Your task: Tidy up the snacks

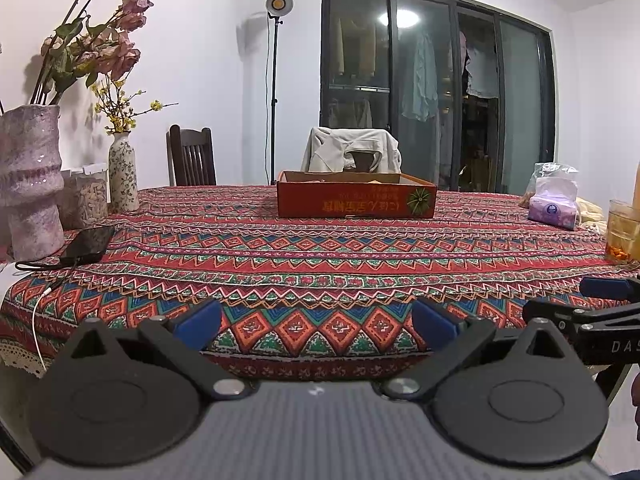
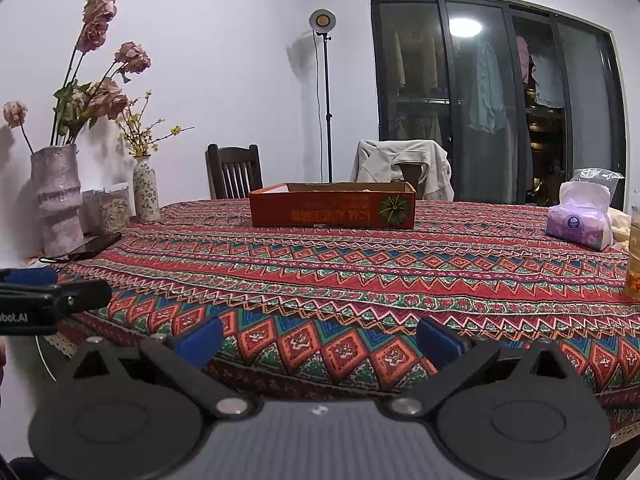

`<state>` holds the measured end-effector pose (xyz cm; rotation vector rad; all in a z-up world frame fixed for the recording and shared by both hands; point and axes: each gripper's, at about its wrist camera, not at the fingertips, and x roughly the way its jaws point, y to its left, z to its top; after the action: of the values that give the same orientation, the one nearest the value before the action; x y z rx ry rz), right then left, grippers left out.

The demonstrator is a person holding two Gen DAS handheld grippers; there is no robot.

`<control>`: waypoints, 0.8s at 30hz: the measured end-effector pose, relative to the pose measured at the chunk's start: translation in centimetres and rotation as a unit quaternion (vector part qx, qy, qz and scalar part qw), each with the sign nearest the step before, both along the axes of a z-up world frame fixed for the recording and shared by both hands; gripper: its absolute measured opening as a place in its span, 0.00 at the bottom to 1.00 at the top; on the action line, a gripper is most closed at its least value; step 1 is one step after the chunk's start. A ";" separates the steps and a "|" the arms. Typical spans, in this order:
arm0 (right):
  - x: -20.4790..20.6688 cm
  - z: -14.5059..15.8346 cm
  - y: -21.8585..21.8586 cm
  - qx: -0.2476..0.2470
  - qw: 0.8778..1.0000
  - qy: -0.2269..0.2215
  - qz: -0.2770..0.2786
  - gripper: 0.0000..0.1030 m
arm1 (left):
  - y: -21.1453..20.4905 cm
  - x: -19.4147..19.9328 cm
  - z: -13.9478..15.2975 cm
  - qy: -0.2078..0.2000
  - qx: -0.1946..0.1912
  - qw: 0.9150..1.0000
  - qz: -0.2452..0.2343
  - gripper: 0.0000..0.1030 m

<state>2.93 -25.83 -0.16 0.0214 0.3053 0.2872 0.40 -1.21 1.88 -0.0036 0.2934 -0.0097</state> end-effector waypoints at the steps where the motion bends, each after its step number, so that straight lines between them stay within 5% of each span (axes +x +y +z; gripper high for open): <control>1: 0.0 -0.1 0.0 0.000 1.000 0.001 -0.001 1.00 | 0.0 0.0 0.0 0.000 0.000 1.000 0.000 1.00; 24: -0.1 -0.1 0.0 -0.009 1.000 -0.001 0.001 1.00 | -0.3 -0.2 0.1 -0.003 0.001 1.000 0.000 1.00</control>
<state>2.88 -25.83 -0.31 0.0038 0.3061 0.2874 0.16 -1.49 2.01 -0.0013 0.2884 -0.0086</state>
